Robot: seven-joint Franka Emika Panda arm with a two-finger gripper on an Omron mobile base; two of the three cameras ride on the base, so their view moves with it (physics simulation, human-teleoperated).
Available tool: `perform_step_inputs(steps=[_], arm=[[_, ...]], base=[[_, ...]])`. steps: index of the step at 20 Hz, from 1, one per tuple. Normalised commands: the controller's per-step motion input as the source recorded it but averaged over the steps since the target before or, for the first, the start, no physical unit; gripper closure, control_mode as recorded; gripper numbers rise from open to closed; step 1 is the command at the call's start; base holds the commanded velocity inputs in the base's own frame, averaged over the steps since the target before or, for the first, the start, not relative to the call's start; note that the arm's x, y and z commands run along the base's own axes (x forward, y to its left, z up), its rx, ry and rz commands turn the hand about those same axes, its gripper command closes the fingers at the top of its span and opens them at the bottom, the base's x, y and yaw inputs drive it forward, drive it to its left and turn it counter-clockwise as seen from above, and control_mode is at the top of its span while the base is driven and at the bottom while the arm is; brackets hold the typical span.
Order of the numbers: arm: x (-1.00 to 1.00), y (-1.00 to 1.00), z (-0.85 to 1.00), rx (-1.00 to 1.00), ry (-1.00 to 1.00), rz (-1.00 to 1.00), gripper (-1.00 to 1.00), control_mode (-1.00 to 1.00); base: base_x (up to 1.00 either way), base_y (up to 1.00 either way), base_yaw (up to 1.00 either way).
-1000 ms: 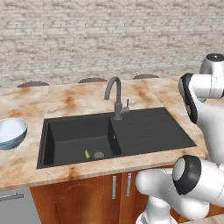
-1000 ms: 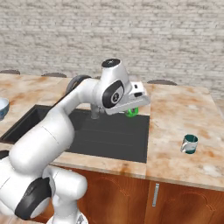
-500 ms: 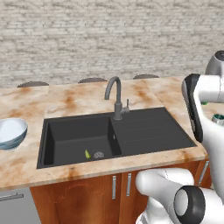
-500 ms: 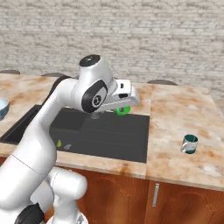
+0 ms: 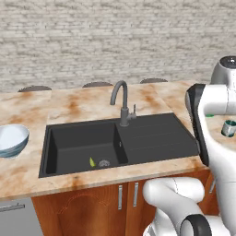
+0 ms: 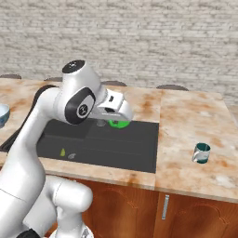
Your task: Clear the mugs and bowl far away from the sink.
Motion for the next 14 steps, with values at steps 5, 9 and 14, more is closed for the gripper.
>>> perform_step_inputs(steps=[5, 9, 14], arm=[[-0.23, 0.00, 0.37, 0.29, 0.05, -0.06, 1.00, -1.00], [-0.04, 0.24, 0.00, 0.01, -0.02, 0.18, 1.00, -1.00], [0.00, 0.26, -0.08, 0.00, 0.03, 0.35, 1.00, -1.00]], base=[[0.00, 0.00, 0.00], [0.00, 0.00, 0.00], [0.00, 0.00, 0.00]])
